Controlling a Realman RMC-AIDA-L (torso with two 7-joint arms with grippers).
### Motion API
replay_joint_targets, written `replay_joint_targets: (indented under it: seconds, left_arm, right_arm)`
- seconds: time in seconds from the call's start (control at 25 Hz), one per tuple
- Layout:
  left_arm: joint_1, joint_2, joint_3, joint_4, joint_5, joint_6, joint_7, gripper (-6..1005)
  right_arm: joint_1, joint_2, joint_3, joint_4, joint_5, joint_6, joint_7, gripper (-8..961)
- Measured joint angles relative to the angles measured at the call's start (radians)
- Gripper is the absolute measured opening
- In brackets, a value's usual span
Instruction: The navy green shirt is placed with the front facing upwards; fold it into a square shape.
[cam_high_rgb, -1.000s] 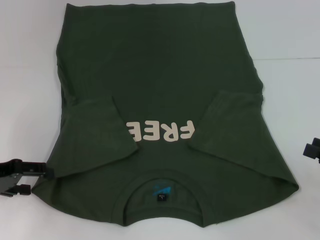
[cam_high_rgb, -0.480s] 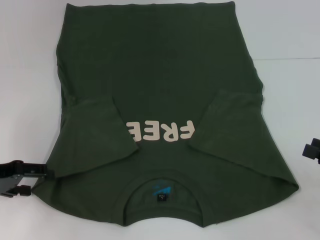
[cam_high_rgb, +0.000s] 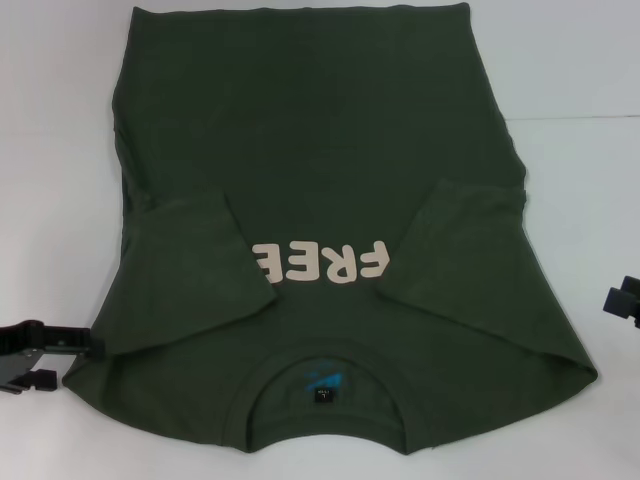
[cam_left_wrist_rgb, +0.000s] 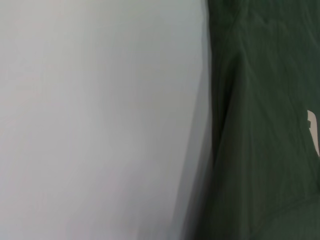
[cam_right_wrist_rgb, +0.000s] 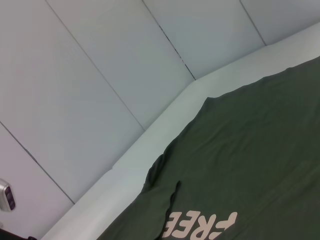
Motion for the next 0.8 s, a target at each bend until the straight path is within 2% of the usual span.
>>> replay_joint_targets:
  seconds: [0.8]
  left_arm:
    - [-0.003,-0.002,0.0,-0.019,-0.006,0.0,0.006,903]
  right_arm:
    - [0.003,0.002,0.0,0.002,-0.001,0.005,0.0,795]
